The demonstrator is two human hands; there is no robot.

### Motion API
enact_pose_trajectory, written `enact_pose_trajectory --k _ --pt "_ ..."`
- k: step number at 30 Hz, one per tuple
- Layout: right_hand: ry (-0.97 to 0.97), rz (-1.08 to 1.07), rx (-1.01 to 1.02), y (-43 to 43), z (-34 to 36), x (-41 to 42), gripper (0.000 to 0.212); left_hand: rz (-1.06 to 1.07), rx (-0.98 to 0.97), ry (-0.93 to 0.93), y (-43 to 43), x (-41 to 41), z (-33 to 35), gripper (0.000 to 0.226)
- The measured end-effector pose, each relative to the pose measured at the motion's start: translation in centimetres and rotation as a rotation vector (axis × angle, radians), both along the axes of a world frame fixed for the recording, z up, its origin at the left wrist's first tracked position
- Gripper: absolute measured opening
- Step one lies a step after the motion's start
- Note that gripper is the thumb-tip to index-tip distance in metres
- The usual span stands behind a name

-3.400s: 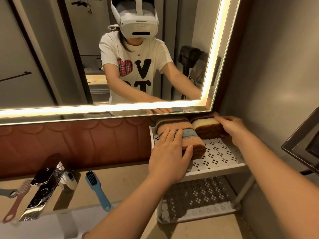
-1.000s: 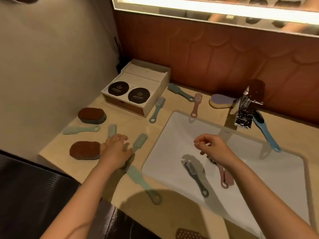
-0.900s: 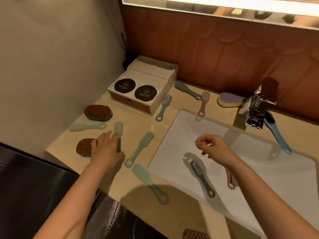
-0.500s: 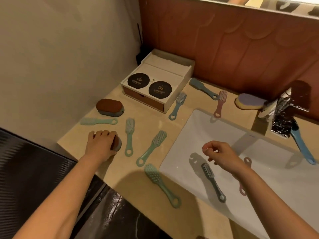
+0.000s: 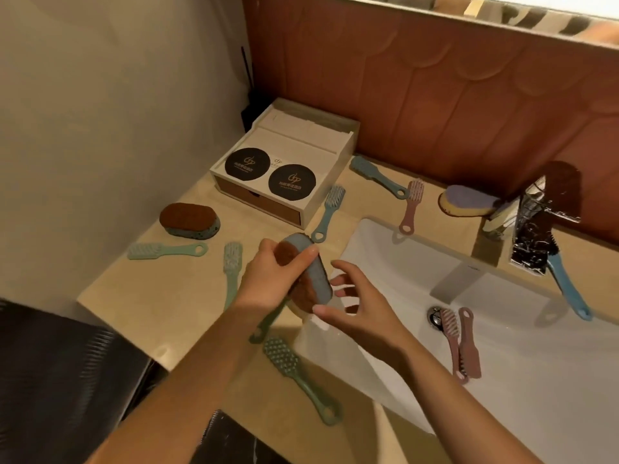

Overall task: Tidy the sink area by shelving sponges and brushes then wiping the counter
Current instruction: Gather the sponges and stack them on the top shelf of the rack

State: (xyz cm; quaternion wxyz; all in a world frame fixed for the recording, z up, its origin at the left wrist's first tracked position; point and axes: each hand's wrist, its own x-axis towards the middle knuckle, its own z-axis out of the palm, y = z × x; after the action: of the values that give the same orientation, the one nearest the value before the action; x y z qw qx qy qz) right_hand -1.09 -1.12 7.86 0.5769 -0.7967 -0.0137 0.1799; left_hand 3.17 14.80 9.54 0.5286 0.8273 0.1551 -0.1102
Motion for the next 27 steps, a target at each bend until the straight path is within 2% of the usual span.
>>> enact_pose_trajectory --k 2,4,6,8,10,12,15,18,20,22,25,27 --pt "-0.041 -0.025 0.030 0.4 0.2 0.2 0.076 0.042 -0.086 0.064 -1.7 0.0 -0.4 0.058" --pt "-0.119 -0.089 0.012 0.2 0.0 0.7 0.065 0.063 -0.204 0.111 -2.8 0.4 -0.6 0.063" --pt "-0.154 -0.169 0.020 -0.4 0.0 1.4 0.050 0.056 -0.348 0.118 -3.8 0.8 -0.3 0.059" --pt "-0.087 -0.265 0.179 -1.3 0.2 2.2 0.037 0.035 -0.417 0.085 -4.3 1.5 -0.3 0.045" --pt "-0.010 -0.332 0.322 -2.3 0.2 3.0 0.027 0.004 -0.465 0.073 -4.7 2.2 -0.8 0.042" --pt "0.021 -0.326 0.335 -3.4 0.0 3.9 0.021 -0.061 -0.563 0.145 -5.6 2.8 -1.6 0.047" --pt "0.019 -0.292 0.256 -5.0 -0.4 5.4 0.019 -0.094 -0.756 0.257 -7.0 3.6 -2.9 0.037" --pt "-0.058 -0.312 0.009 -7.1 -1.3 8.3 0.020 -0.037 -0.760 0.256 -8.2 4.5 -4.0 0.035" --pt "-0.148 -0.353 -0.266 -9.3 -2.3 10.9 0.015 0.039 -0.712 0.305 -8.9 5.1 -4.1 0.037" --pt "-0.182 -0.383 -0.576 -11.6 -3.3 13.5 0.025 0.076 -0.699 0.363 -9.1 5.6 -4.5 0.043" --pt "-0.040 -0.367 -0.974 -14.2 -4.2 16.4 0.053 0.085 -0.767 0.398 -9.2 6.1 -4.6 0.053" --pt "0.053 -0.348 -1.110 -15.0 -4.5 18.0 0.062 0.098 -0.848 0.440 -9.2 6.2 -4.7 0.054"
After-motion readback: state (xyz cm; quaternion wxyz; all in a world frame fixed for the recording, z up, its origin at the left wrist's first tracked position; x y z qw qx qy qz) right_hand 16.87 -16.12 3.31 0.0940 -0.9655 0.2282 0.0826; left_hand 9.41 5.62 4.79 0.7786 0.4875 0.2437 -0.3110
